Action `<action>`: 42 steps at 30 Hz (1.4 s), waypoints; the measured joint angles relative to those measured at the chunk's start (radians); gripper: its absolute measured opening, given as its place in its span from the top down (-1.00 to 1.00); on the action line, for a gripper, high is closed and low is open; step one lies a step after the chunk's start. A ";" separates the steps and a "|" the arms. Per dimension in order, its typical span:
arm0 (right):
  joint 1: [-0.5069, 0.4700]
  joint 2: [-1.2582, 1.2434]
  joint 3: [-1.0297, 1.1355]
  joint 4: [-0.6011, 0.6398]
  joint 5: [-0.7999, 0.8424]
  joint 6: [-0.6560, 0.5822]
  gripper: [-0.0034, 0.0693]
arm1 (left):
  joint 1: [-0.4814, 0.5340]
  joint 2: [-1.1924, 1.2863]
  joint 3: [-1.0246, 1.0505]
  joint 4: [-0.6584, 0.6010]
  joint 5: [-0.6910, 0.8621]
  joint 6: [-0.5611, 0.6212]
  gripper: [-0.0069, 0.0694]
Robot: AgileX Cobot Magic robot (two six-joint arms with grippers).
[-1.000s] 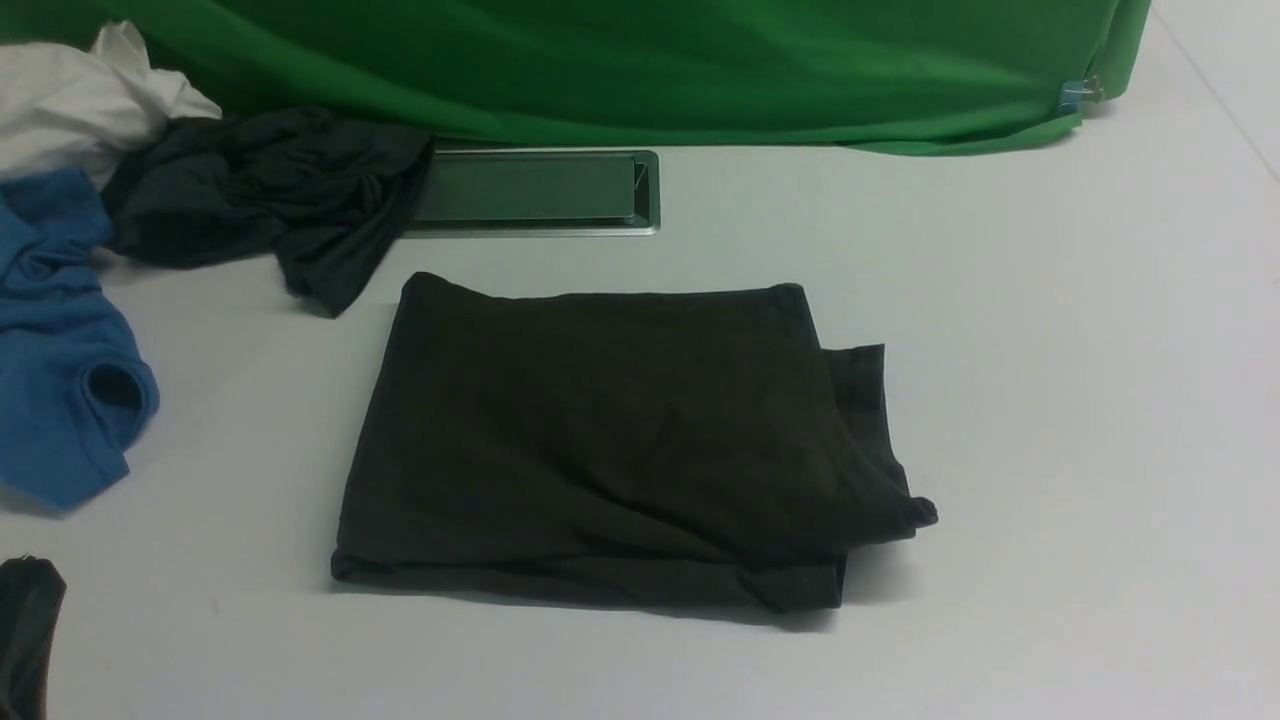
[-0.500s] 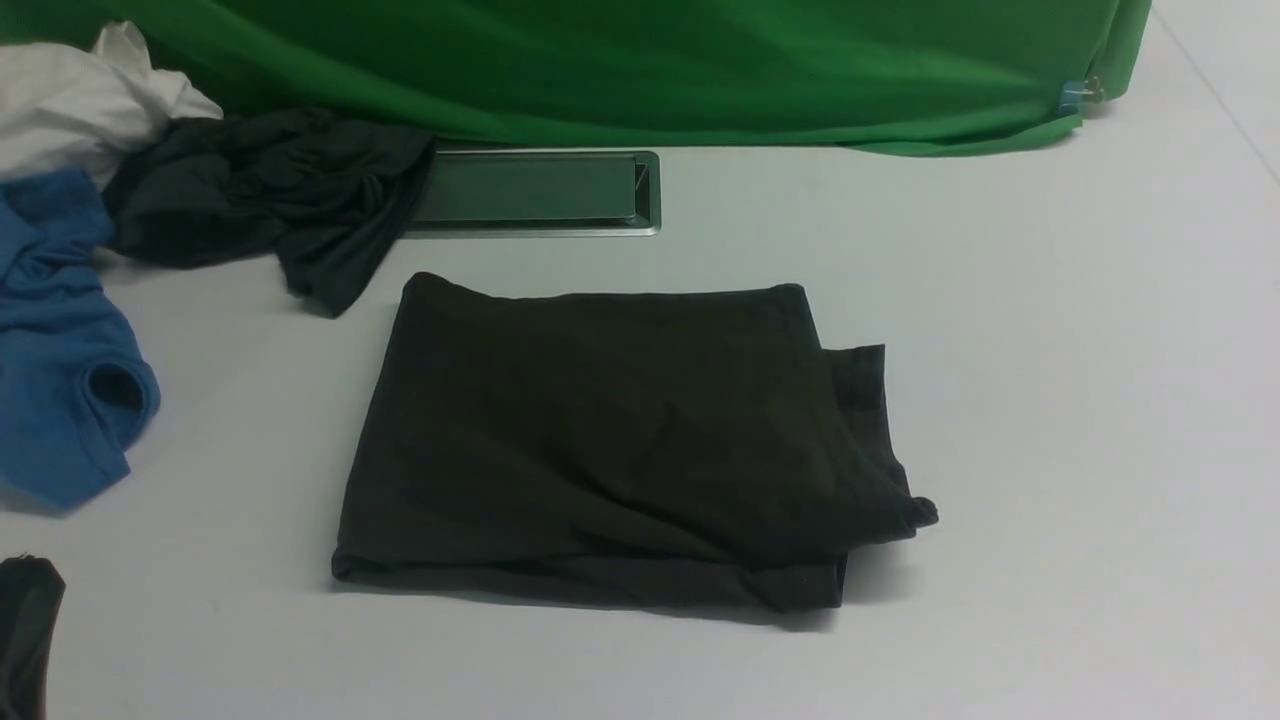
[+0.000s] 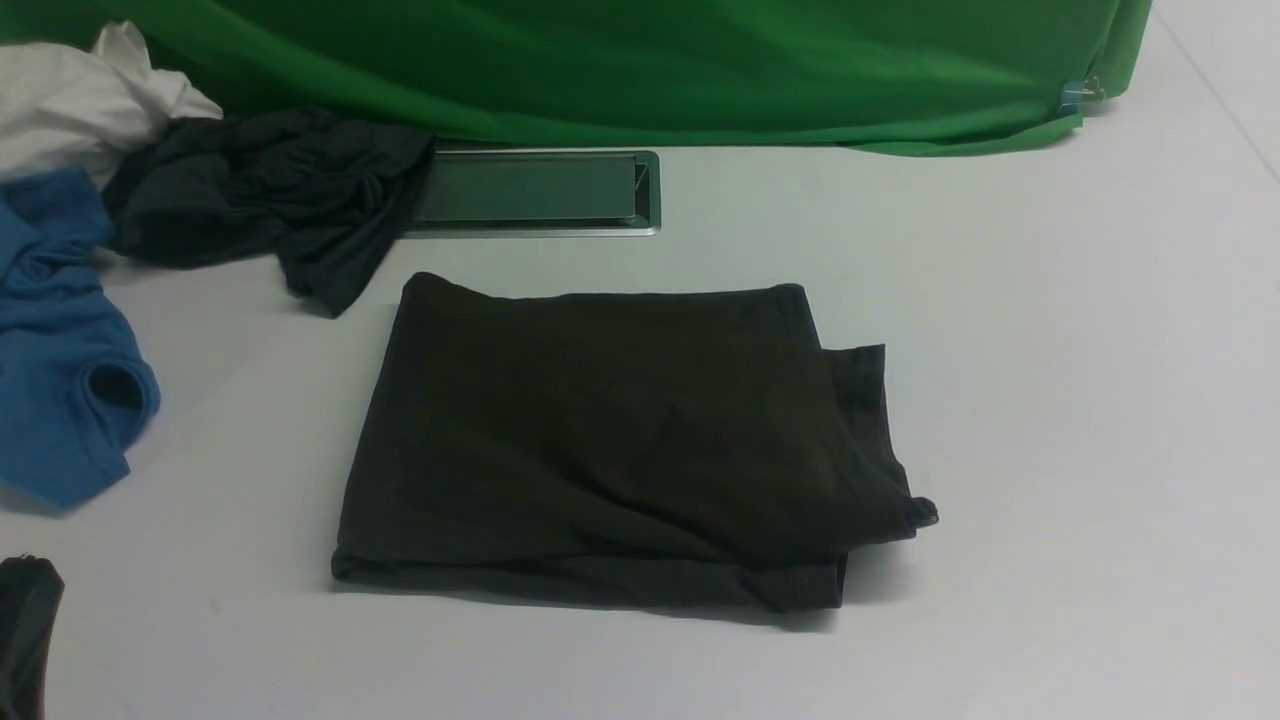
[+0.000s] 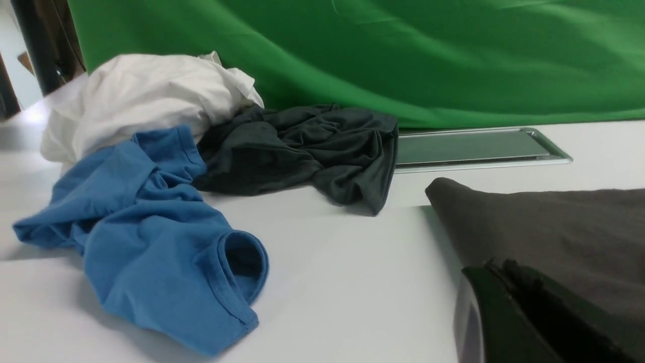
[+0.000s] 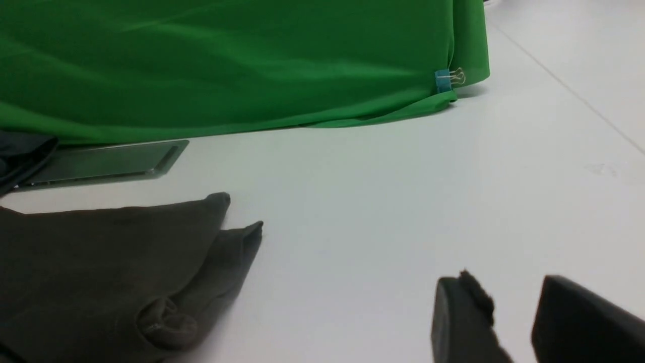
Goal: Fold a long-sleeved shirt on a white desktop.
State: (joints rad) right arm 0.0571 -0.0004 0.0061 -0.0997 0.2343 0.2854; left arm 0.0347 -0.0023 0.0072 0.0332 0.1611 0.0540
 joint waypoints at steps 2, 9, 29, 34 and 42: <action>0.000 0.000 0.000 0.000 0.000 0.000 0.25 | 0.000 0.000 0.000 0.000 0.000 0.000 0.77; 0.000 0.000 0.000 -0.032 0.001 -0.201 0.25 | 0.000 0.000 0.000 0.002 0.000 0.001 0.77; -0.001 0.000 0.000 -0.038 0.001 -0.232 0.25 | 0.000 0.000 0.000 0.002 0.000 0.001 0.77; -0.001 0.000 0.000 -0.038 0.001 -0.232 0.25 | 0.000 0.000 0.000 0.002 0.000 0.001 0.77; -0.001 0.000 0.000 -0.038 0.003 -0.232 0.25 | 0.000 0.000 0.000 0.002 0.000 0.000 0.77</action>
State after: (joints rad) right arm 0.0563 -0.0004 0.0061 -0.1373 0.2371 0.0536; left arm 0.0347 -0.0023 0.0072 0.0353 0.1611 0.0539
